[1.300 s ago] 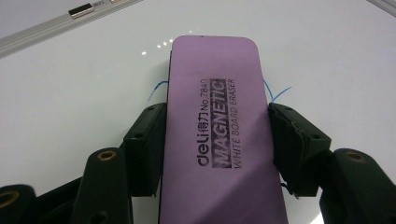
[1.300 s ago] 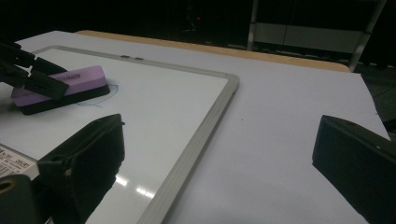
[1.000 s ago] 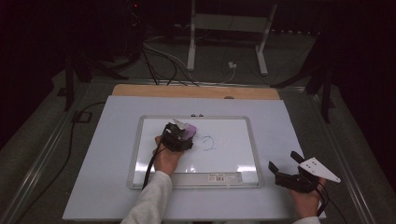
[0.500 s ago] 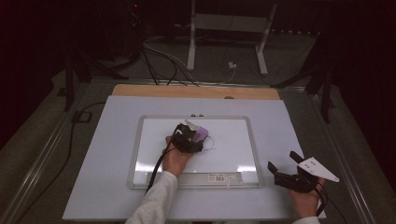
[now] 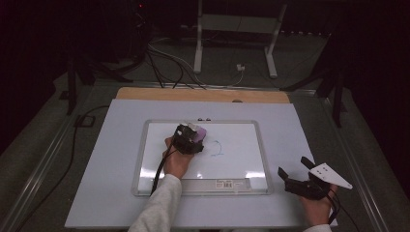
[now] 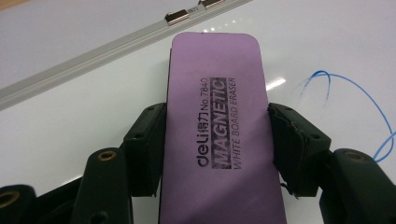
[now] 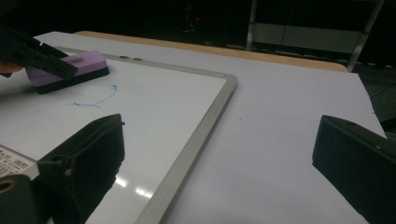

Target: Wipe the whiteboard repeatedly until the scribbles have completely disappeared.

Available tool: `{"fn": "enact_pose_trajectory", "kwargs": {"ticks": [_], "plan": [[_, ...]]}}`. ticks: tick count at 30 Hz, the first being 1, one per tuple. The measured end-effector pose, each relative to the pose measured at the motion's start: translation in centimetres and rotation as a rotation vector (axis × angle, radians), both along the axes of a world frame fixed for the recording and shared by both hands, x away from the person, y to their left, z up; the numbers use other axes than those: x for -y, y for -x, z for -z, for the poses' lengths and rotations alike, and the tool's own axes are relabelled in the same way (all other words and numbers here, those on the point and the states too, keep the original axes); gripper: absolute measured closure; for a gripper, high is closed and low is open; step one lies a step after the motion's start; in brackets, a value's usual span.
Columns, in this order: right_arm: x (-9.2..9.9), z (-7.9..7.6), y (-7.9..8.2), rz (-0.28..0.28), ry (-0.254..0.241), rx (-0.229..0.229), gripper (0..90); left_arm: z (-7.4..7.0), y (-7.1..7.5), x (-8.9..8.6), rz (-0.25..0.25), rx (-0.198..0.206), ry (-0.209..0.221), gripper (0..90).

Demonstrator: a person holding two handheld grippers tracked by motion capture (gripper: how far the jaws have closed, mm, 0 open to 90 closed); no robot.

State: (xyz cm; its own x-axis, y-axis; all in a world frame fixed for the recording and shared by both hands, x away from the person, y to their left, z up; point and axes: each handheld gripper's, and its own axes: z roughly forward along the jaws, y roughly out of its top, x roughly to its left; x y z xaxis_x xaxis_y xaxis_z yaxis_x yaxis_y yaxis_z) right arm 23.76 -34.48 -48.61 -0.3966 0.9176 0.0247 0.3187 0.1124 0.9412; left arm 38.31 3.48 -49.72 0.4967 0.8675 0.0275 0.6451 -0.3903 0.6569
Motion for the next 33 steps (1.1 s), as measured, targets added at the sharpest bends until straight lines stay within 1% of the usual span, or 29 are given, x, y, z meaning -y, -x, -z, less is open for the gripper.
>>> {"fn": "enact_pose_trajectory", "kwargs": {"ticks": [2,4,6,8,11,13,15,18,20,22,23,24,26,27,31,33], "plan": [[-0.1,0.0,0.0,-0.002,0.001,-0.001,2.1,0.0,0.5,0.7,0.036,-0.004,0.002,42.1],[-0.1,0.0,0.0,-0.003,0.002,-0.002,2.1,0.0,1.2,1.5,0.088,-0.015,0.024,42.1],[-0.1,0.0,0.0,-0.003,0.002,-0.002,2.1,0.0,2.0,2.3,0.139,-0.015,0.03,42.1],[-0.1,0.0,0.0,-0.001,0.001,-0.003,2.1,0.0,2.4,2.7,0.166,-0.016,0.027,42.1],[-0.1,0.0,0.0,-0.002,0.0,-0.001,2.1,0.0,2.3,2.7,0.172,-0.019,0.033,42.1],[-0.1,0.0,0.0,-0.001,0.0,-0.001,2.1,0.0,2.1,2.6,0.143,0.006,0.004,42.1],[0.0,0.0,0.0,0.001,-0.002,-0.002,2.1,0.0,1.7,2.3,0.109,0.016,-0.01,42.1],[0.1,0.0,0.1,0.002,-0.004,-0.002,2.1,0.0,0.8,1.6,0.039,0.036,-0.041,42.1],[0.1,0.0,0.1,0.004,-0.005,-0.001,2.1,0.0,0.3,1.1,0.012,0.024,-0.037,42.1],[0.1,0.0,0.0,0.004,-0.005,-0.002,2.1,-0.1,0.1,1.2,0.004,0.015,-0.034,42.1],[0.1,0.0,0.0,0.003,-0.005,-0.001,2.1,-0.1,0.0,1.3,0.007,0.017,-0.042,42.1],[0.1,0.0,0.0,0.003,-0.006,-0.003,2.1,-0.1,0.0,1.5,0.018,0.017,-0.041,42.1],[0.0,0.0,0.0,-0.002,0.0,0.0,2.1,-0.1,0.0,2.0,0.041,0.006,-0.022,42.1],[-0.1,0.0,0.0,-0.002,0.001,-0.001,2.1,-0.1,0.1,2.3,0.052,0.005,-0.022,42.1],[0.0,0.0,0.0,-0.002,0.001,0.0,2.1,-0.2,0.9,3.7,0.121,0.005,-0.026,42.1],[0.0,0.0,0.0,-0.001,-0.001,-0.001,2.1,-0.2,1.4,4.1,0.152,-0.008,-0.01,42.1]]}}
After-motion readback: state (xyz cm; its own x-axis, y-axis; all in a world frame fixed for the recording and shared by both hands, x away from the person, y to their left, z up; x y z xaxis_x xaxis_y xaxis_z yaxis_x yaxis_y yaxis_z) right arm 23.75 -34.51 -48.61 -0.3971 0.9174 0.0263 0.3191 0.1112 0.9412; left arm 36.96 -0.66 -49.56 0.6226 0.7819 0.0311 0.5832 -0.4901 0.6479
